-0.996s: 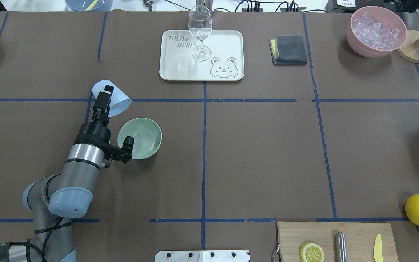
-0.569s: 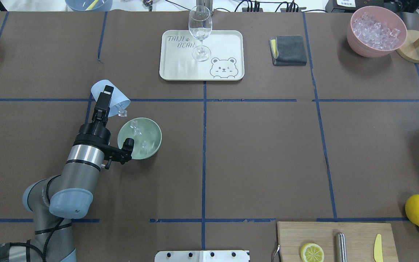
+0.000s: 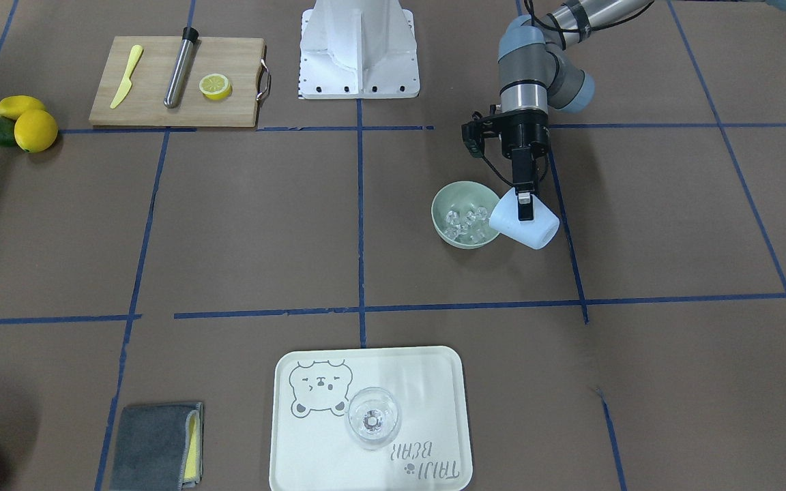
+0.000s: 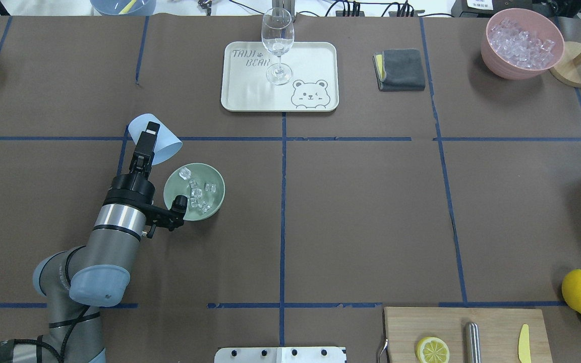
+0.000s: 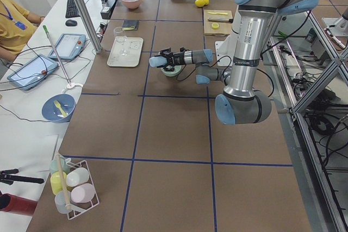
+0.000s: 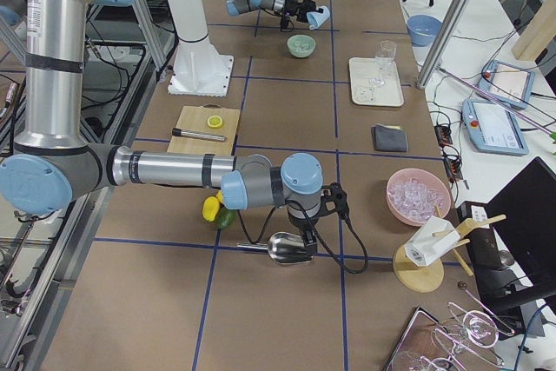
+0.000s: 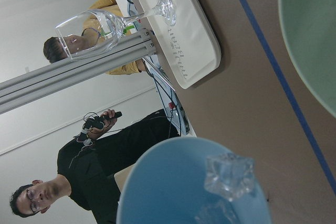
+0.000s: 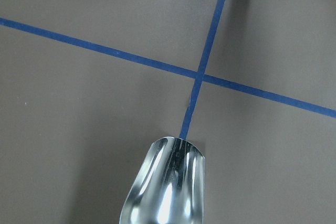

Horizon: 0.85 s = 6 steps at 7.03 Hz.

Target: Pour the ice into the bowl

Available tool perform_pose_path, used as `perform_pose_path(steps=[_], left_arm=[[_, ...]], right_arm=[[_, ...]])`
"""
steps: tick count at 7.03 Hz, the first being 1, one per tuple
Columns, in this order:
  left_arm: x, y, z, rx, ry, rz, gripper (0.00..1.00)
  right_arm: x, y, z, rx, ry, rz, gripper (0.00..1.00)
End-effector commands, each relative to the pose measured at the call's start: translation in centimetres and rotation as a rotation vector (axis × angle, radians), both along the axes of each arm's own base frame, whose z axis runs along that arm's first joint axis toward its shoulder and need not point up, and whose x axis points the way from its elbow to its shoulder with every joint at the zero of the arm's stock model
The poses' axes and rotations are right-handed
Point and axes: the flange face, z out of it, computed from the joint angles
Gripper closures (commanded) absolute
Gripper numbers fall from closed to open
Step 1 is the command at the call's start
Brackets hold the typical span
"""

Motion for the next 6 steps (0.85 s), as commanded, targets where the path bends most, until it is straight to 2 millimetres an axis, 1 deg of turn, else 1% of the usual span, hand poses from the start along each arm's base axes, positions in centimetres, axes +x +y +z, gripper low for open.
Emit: perform_pose_path(steps=[1, 3, 4, 5, 6], left_arm=[[0.1, 0.3, 0.1, 0.002, -0.002, -0.002, 1.00], [0.1, 0.3, 0.1, 0.002, 0.000, -0.002, 1.00], [-0.2, 0.4, 0.1, 0.006, 0.029, -0.003, 1.00], [-1.2, 0.7, -0.1, 0.033, 0.123, -0.003, 1.00], [-2.6, 1.1, -0.5, 0.066, 0.238, 0.000, 1.00]], right_arm=[[0.0, 0.0, 0.0, 0.000, 0.000, 0.000, 0.00], [0.0, 0.0, 0.0, 0.000, 0.000, 0.000, 0.00], [0.0, 0.0, 0.0, 0.000, 0.000, 0.000, 0.00], [0.0, 0.0, 0.0, -0.001, 0.000, 0.001, 0.00], [0.0, 0.0, -0.1, 0.000, 0.000, 0.001, 0.00]])
